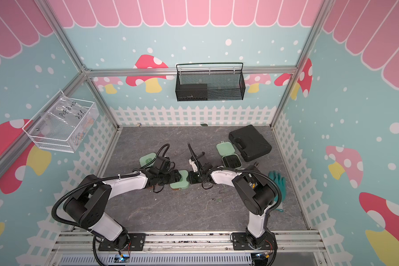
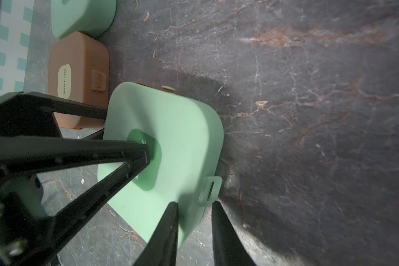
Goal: Organize nail clipper sets
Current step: Close the storage box at the center of the board.
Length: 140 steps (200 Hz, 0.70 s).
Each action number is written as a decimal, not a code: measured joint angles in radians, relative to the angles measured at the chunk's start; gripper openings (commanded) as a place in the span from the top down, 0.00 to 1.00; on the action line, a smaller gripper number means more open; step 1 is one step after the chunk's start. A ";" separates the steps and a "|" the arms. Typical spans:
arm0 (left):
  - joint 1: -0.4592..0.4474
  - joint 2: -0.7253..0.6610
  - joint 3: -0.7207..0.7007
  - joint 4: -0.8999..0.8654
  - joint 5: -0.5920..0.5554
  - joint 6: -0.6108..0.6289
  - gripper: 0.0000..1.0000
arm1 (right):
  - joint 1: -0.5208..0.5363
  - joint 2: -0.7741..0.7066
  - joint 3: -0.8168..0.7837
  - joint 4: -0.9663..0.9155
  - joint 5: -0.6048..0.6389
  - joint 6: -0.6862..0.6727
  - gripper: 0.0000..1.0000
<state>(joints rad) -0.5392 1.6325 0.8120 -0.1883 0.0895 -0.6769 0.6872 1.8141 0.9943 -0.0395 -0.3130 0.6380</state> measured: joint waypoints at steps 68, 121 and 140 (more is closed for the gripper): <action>-0.021 0.005 0.051 -0.130 -0.011 -0.008 0.26 | 0.000 0.011 -0.005 0.028 -0.036 0.013 0.77; -0.032 0.020 0.068 -0.140 -0.019 -0.012 0.29 | -0.015 0.014 -0.060 0.131 -0.085 0.056 0.77; -0.032 0.023 0.068 -0.137 -0.018 -0.019 0.29 | -0.024 0.019 -0.081 0.179 -0.109 0.077 0.76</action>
<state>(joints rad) -0.5709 1.6558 0.8799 -0.3248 0.0715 -0.6960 0.6628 1.8336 0.9131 0.1398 -0.4221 0.7147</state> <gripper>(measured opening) 0.712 0.232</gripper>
